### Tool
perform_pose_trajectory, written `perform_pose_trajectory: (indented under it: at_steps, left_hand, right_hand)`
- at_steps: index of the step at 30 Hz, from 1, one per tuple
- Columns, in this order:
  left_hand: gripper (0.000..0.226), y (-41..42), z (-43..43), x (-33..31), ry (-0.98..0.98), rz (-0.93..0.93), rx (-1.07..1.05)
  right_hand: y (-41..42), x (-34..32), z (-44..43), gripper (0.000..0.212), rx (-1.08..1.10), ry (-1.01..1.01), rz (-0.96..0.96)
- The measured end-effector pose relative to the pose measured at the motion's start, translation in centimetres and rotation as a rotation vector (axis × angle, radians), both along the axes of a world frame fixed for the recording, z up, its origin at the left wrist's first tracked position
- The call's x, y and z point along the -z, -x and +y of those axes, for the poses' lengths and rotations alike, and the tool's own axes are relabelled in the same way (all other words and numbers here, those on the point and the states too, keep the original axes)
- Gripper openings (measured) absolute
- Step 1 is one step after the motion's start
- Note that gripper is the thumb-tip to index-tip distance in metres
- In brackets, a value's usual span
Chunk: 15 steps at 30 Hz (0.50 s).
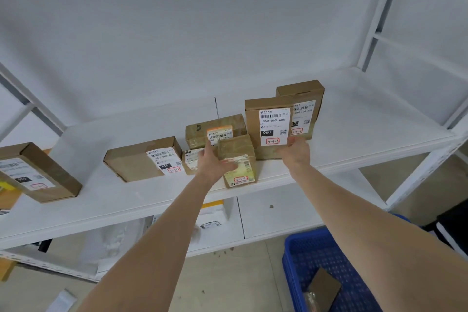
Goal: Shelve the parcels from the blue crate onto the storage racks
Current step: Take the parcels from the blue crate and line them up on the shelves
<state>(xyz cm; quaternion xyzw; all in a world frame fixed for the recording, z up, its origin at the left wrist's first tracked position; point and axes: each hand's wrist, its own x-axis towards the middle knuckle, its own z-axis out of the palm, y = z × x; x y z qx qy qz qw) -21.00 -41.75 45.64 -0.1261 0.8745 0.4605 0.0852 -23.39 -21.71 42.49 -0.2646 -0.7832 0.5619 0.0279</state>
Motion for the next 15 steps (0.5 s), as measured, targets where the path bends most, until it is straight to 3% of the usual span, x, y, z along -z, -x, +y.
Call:
perform_pose_trajectory:
  at_steps: [3, 6, 10, 15]
  left_hand:
    - [0.107, 0.3, 1.1, -1.9, 0.088, 0.067, 0.036]
    - [0.083, 0.0, 2.8, -2.9, 0.192, 0.156, 0.063]
    - [0.059, -0.6, 3.6, -2.8, 0.31, 0.188, -0.006]
    - [0.042, -0.8, 1.6, -1.3, 0.194, 0.007, -0.21]
  right_hand:
    - [0.1, -1.6, 1.0, 0.048, 0.02, -0.036, 0.067]
    - [-0.3, -2.9, 2.0, 0.047, -0.026, -0.052, 0.074]
    - [-1.9, -3.1, 1.8, 0.036, -0.245, 0.006, -0.067]
    - [-3.0, -0.1, -1.6, 0.088, -0.516, 0.185, -0.124]
